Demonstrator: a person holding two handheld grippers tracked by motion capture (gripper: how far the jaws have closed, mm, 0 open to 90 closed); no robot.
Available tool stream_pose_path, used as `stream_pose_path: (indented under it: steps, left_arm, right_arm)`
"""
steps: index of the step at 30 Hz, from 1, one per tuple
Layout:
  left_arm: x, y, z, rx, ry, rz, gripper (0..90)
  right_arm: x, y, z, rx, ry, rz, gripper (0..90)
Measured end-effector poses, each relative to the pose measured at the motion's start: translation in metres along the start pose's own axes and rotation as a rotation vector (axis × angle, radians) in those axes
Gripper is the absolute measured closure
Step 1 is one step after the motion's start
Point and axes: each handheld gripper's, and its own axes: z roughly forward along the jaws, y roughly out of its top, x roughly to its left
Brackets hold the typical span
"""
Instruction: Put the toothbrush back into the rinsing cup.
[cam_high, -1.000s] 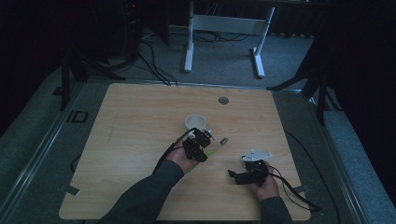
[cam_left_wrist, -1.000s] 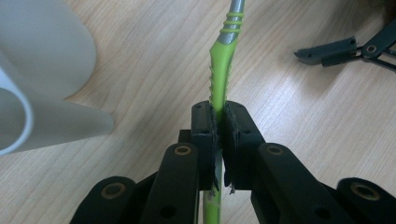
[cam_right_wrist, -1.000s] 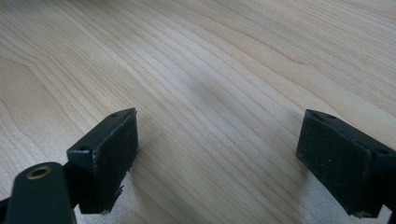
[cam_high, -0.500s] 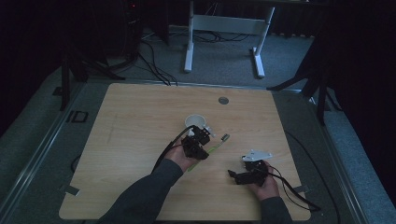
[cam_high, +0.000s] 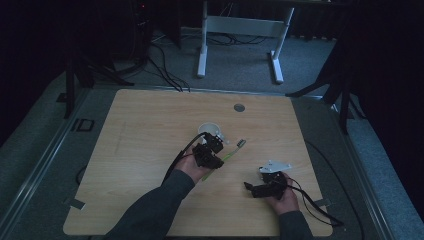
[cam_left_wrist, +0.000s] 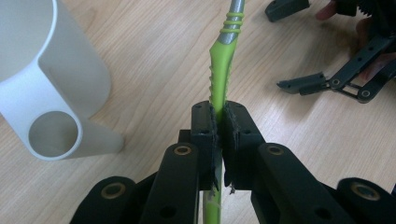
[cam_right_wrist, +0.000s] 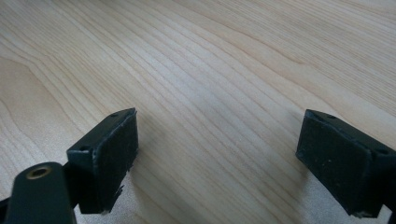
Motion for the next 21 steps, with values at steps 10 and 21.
stream_pose_path:
  steps: [10, 21]
  left_arm:
    - [-0.0007, -0.0001, -0.0036, -0.048, -0.005, 0.012, 84.0]
    - [-0.0013, -0.0017, -0.0078, -0.106, 0.0, 0.016, 84.0]
  right_arm:
    - [-0.0001, 0.0, 0.0, -0.001, -0.001, -0.002, 12.3]
    - [-0.0001, 0.0, 0.0, -0.001, 0.0, -0.001, 12.3]
